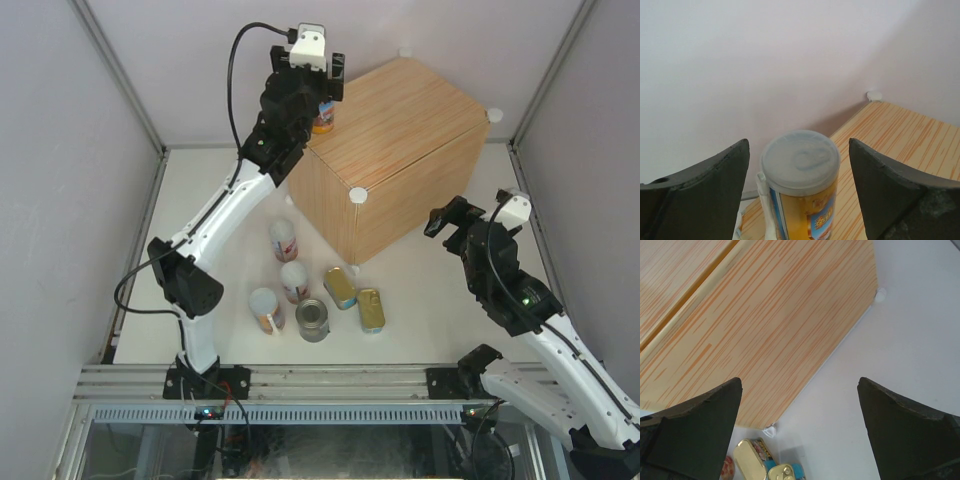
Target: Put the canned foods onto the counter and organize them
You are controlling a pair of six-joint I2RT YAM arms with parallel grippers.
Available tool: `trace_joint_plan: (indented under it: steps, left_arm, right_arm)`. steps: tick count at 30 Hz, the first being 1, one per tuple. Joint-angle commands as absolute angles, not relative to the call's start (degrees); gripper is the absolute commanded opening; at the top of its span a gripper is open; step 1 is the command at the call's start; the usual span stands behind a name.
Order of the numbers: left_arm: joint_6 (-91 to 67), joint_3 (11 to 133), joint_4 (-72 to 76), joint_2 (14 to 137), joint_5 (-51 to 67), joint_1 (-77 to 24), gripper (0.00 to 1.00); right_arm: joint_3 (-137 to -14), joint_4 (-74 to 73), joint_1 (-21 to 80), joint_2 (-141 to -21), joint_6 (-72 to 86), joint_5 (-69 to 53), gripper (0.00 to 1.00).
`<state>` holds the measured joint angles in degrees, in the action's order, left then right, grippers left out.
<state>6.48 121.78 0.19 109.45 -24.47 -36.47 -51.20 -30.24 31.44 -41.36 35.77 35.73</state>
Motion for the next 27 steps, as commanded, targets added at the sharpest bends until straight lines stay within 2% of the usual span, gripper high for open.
trace_joint_plan:
  steps: [1,8,10,14,16,27]
  left_arm:
    - [6.1,121.7,3.6,106.3,-26.4,-36.9,0.86]
    - [6.4,121.5,3.4,105.5,-27.7,-36.9,0.89]
    - [6.5,121.5,3.4,105.3,-27.8,-37.0,0.94]
    - [6.7,121.5,3.4,104.3,-28.4,-37.2,0.95]
    - [7.3,121.5,3.5,103.6,-28.7,-37.6,1.00]
    - [10.8,117.4,5.1,96.7,-31.3,-40.2,1.00]
  right_arm:
    - [-51.9,-28.9,30.9,-41.3,35.1,35.3,1.00]
    - [-51.9,-28.8,30.9,-41.3,35.1,35.0,1.00]
    - [-51.9,-29.0,30.9,-41.2,35.0,35.1,1.00]
    - [-51.9,-29.1,30.8,-41.2,34.7,34.9,1.00]
    - [-51.9,-29.2,30.7,-41.2,34.5,34.8,1.00]
    - [-51.9,-29.5,30.2,-41.1,33.3,34.0,1.00]
